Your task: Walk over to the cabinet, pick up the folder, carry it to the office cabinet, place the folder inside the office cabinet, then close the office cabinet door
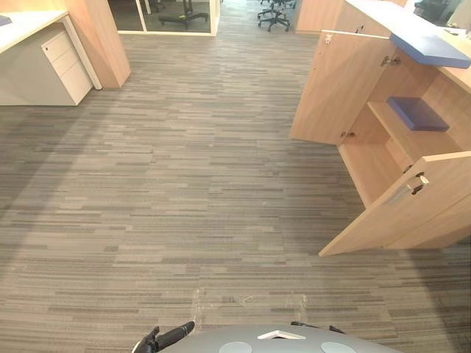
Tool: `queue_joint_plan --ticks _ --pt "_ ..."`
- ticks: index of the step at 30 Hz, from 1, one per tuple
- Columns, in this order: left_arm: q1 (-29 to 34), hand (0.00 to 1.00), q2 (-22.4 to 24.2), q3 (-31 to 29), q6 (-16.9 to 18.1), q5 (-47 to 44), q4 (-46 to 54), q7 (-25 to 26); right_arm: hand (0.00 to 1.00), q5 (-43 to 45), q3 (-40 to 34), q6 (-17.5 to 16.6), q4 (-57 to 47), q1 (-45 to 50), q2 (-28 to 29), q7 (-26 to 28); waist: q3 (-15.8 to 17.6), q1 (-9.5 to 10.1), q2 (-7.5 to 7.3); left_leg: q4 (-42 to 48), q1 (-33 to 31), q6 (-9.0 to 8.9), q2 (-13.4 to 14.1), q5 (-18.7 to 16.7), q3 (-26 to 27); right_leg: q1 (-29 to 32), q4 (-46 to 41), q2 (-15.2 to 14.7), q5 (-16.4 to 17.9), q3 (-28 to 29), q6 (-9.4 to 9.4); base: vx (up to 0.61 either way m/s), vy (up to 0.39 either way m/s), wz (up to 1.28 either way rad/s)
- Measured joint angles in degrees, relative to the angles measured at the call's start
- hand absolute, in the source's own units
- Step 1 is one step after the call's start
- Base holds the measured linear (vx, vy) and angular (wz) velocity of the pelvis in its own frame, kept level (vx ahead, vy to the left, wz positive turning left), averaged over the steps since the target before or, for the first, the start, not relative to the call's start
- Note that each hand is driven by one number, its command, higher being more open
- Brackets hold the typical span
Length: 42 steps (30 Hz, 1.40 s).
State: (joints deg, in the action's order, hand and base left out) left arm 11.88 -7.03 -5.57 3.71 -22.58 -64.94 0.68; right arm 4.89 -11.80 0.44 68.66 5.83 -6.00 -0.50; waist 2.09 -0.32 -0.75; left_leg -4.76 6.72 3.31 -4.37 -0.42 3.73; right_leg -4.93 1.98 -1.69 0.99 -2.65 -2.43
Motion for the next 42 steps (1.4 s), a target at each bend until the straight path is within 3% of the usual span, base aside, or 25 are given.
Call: queue_joint_plan --ticks 12,18,20,23,24,26,29,33,34,35,36,37,38,39,40,41,42 --pt "-0.5 1.00 -0.1 0.1 0.0 -2.0 -0.9 -2.1 1.00 0.0 0.7 0.0 0.0 0.0 -0.2 0.3 0.2 -0.04 -0.11 -0.1 -0.5 -0.17 0.0 -0.1 -0.4 -0.1 0.8 0.0 0.0 -0.5 0.01 0.00 -0.007 0.01" --pt "-1.2 1.00 0.0 -0.4 1.0 2.5 0.4 0.3 1.00 0.1 0.9 -0.1 -0.1 -0.3 -0.1 0.3 0.8 -0.18 -0.32 1.3 -1.9 -0.83 0.1 -0.7 -1.0 0.4 0.0 0.1 0.3 -1.0 0.52 -0.02 -0.021 0.05" --pt "-2.4 1.00 0.4 -2.6 1.3 2.8 2.0 1.4 1.00 0.4 -0.4 -0.2 -0.2 -1.5 0.5 0.2 2.6 -0.49 -1.11 8.2 -5.5 -1.69 0.4 -4.1 -1.2 2.3 -3.4 0.0 1.8 -1.6 1.30 -0.02 -0.046 0.15" --pt "-2.7 1.00 2.5 -6.8 1.3 2.8 5.3 1.8 1.00 1.2 -3.5 -0.1 -1.7 -2.2 0.9 0.1 6.1 0.47 -0.05 26.8 -11.8 -2.65 4.2 -12.9 0.6 2.7 -7.8 2.7 5.1 -0.2 3.14 -0.07 -0.050 -0.17" --pt "-2.7 1.00 2.6 -8.5 1.2 2.7 6.1 1.8 1.00 1.2 -4.0 -0.2 -2.7 -2.3 1.3 -0.3 6.5 0.53 0.02 36.1 -16.1 -4.12 5.8 -13.8 1.7 1.9 -7.9 3.4 5.5 0.4 3.88 -0.04 -0.040 -0.22" --pt "-2.5 1.00 2.7 -8.8 1.3 2.7 7.1 1.8 1.00 1.3 -4.9 0.1 -2.6 -2.3 1.3 -0.5 6.8 1.10 0.02 43.5 -21.3 -4.19 7.3 -16.9 1.7 1.0 -8.1 3.4 5.8 1.4 4.53 0.04 -0.001 -0.25" --pt "-3.0 1.00 2.9 -8.6 1.5 2.5 7.1 1.8 1.00 1.3 -6.8 0.2 -2.2 -2.1 1.3 -0.6 7.0 1.78 0.16 39.0 -26.0 -5.32 7.9 -15.9 -1.2 0.2 -8.3 1.8 7.4 2.6 3.74 0.10 0.083 -0.22" --pt "-2.6 1.00 4.2 -9.8 2.5 2.4 7.1 3.0 1.00 1.3 -6.7 0.2 -2.2 -2.3 0.6 -0.6 6.8 1.82 1.00 23.4 -27.5 -8.48 9.2 -6.3 -1.9 -1.1 -9.8 -3.6 12.2 6.3 -0.97 0.31 0.307 -0.35" --pt "-2.1 1.00 4.3 -10.0 2.6 2.5 6.9 3.1 1.00 1.2 -6.8 0.2 -1.9 -2.2 0.6 -0.6 6.1 1.89 1.48 24.9 -27.2 -8.18 8.4 -2.5 0.8 -2.4 -9.4 -5.7 13.8 7.7 -1.37 0.42 0.422 -0.49" --pt "-1.6 1.00 4.4 -9.9 2.6 2.5 6.9 3.1 1.00 1.2 -6.8 0.2 -1.6 -2.2 0.6 -0.6 5.6 1.95 0.91 26.0 -27.4 -7.33 7.6 -2.3 1.8 -2.7 -9.1 -7.0 14.3 8.1 -1.32 0.48 0.410 -0.48" --pt "-1.0 1.00 4.0 -9.9 2.8 2.8 6.9 3.0 1.00 1.1 -7.4 0.3 -1.0 -2.1 0.9 -0.4 4.4 1.87 -0.05 27.4 -27.8 -5.29 6.4 -3.6 3.9 -2.4 -10.8 -8.6 14.6 9.2 -1.16 0.40 0.288 -0.38" --pt "-1.3 1.00 3.5 -9.7 2.8 2.9 6.4 3.0 1.00 1.1 -8.2 0.2 -1.1 -2.1 1.4 0.1 3.7 1.53 -0.64 28.0 -27.5 -2.72 4.6 -5.3 5.1 -0.3 -16.7 -10.1 14.4 9.8 -1.85 0.56 0.378 -0.34" --pt "-1.4 1.00 3.3 -9.6 2.7 3.4 6.4 2.9 1.00 1.1 -9.2 0.3 -1.0 -2.1 1.7 0.3 3.5 1.41 -1.11 27.0 -25.0 -0.86 2.6 -6.5 6.4 2.0 -23.7 -11.9 13.3 10.2 -3.69 0.44 0.298 -0.18" --pt "-1.4 1.00 3.1 -9.3 2.7 4.0 6.4 3.0 1.00 1.1 -9.6 0.3 -0.9 -2.1 1.8 0.4 3.3 1.49 -1.34 26.0 -23.3 -0.20 1.6 -6.9 7.1 3.3 -28.2 -12.6 12.6 10.9 -4.73 0.50 0.345 -0.12" --pt "-1.3 1.00 2.4 -7.6 2.7 5.4 6.4 2.9 1.00 1.1 -10.2 0.3 -0.9 -1.6 1.8 0.6 3.1 1.42 -1.58 23.5 -19.4 0.88 -0.4 -7.5 7.7 6.3 -39.8 -13.2 9.5 11.4 -5.35 0.40 0.255 -0.03" --pt "-1.2 1.00 2.1 -6.2 2.7 5.4 6.4 2.9 1.00 1.1 -10.4 0.2 -1.1 -1.5 1.8 0.9 3.1 1.02 -1.50 21.5 -16.1 1.08 -1.6 -7.6 7.9 8.6 -48.7 -13.3 6.3 10.7 -4.67 0.48 0.277 -0.01" --pt "-1.3 1.00 2.0 -5.2 2.7 5.4 6.4 2.8 1.00 1.1 -10.6 0.0 -1.8 -1.6 1.8 1.2 3.1 0.60 -1.18 18.8 -11.6 1.51 -2.8 -7.9 7.7 11.2 -59.4 -13.9 2.7 7.1 -0.83 0.39 0.210 0.00"
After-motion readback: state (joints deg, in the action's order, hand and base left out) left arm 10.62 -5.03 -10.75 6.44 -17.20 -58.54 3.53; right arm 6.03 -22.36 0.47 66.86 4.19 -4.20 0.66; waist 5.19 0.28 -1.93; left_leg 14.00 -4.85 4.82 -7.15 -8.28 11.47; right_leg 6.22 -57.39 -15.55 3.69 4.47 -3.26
